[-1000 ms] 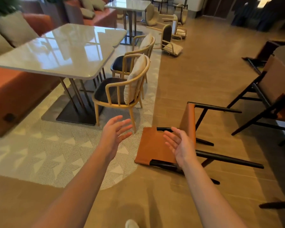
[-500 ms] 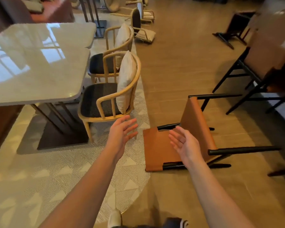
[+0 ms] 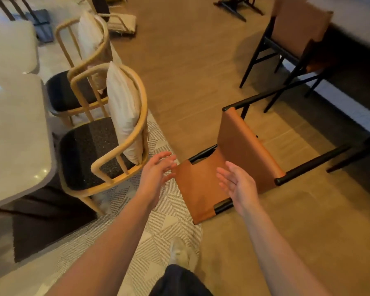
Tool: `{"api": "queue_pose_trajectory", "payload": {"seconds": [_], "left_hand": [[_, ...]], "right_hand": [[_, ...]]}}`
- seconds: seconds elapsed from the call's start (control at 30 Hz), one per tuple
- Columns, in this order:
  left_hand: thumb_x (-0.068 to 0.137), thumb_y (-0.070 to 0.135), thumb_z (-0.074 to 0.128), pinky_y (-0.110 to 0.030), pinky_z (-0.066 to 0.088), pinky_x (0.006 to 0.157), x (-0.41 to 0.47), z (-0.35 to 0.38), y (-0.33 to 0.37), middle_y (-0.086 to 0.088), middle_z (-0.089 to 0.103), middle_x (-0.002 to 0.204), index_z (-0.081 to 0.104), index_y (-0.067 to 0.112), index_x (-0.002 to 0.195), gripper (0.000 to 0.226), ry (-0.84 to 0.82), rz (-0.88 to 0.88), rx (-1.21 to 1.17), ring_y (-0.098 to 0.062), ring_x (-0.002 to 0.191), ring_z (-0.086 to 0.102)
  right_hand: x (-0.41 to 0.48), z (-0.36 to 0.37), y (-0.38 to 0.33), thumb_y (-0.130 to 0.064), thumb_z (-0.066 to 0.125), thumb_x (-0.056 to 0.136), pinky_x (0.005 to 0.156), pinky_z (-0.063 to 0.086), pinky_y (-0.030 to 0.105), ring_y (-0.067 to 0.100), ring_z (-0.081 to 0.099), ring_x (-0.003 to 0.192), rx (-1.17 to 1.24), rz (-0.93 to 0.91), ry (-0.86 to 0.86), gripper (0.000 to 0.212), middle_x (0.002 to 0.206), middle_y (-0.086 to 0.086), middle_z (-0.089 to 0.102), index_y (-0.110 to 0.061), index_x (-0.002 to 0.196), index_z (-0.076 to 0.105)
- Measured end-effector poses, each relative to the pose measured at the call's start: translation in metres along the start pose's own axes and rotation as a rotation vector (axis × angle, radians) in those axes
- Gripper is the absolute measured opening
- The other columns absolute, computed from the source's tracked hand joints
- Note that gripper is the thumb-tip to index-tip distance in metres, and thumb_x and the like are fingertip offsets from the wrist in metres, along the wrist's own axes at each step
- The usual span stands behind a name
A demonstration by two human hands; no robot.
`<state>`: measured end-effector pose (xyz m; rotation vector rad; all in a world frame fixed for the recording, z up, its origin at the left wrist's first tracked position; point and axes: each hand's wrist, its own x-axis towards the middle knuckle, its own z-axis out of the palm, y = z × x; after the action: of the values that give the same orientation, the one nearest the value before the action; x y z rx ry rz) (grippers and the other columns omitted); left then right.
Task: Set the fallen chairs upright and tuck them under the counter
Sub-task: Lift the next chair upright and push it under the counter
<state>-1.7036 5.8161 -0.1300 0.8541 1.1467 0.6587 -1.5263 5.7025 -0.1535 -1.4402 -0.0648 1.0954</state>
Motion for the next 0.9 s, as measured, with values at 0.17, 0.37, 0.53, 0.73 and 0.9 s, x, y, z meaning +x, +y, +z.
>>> {"api": "queue_pose_trajectory", "payload": {"seconds": [0.17,0.37,0.53,0.73,0.9], "left_hand": [[0.093,0.011,0.055,-0.043,0.052,0.094,0.062,0.001,0.015,-0.004,0.067,0.117,0.061,0.017,0.115,0.024,-0.081,-0.061,0.019,-0.022,0.109,0.063],[0.09,0.003,0.056,-0.038,0.052,0.088,0.112,0.0,0.026,-0.008,0.065,0.118,0.062,0.011,0.117,0.028,-0.169,-0.054,0.123,-0.022,0.11,0.062],[0.088,-0.005,0.056,-0.036,0.052,0.09,0.145,-0.002,0.027,-0.007,0.067,0.114,0.064,0.011,0.113,0.031,-0.278,-0.05,0.215,-0.018,0.111,0.062],[0.086,-0.006,0.055,-0.025,0.051,0.081,0.181,-0.01,-0.007,-0.004,0.069,0.111,0.069,0.018,0.101,0.031,-0.462,-0.029,0.352,-0.015,0.106,0.062],[0.084,-0.011,0.052,-0.021,0.052,0.081,0.203,-0.019,-0.061,-0.004,0.07,0.106,0.069,0.014,0.101,0.035,-0.494,-0.067,0.392,-0.013,0.101,0.064]], "right_hand": [[0.041,0.028,-0.005,-0.026,0.054,0.097,0.077,0.053,0.03,0.016,0.071,0.094,0.012,-0.001,0.084,0.016,0.099,0.003,0.075,-0.023,0.107,0.065],[0.062,0.044,-0.003,-0.024,0.051,0.097,0.077,0.053,0.03,0.018,0.07,0.095,0.031,-0.015,0.209,0.017,0.102,0.005,0.074,-0.024,0.106,0.066],[0.062,0.061,0.015,-0.024,0.051,0.098,0.079,0.055,0.03,0.017,0.07,0.096,0.053,-0.047,0.33,0.021,0.105,0.005,0.073,-0.021,0.113,0.066],[0.071,0.079,0.05,-0.02,0.051,0.098,0.085,0.054,0.034,0.018,0.069,0.099,0.085,-0.043,0.436,0.023,0.106,0.004,0.073,-0.019,0.116,0.065],[0.092,0.079,0.096,-0.018,0.054,0.096,0.08,0.053,0.03,0.017,0.068,0.098,0.046,-0.03,0.456,0.022,0.104,0.002,0.073,-0.018,0.115,0.066]]}}
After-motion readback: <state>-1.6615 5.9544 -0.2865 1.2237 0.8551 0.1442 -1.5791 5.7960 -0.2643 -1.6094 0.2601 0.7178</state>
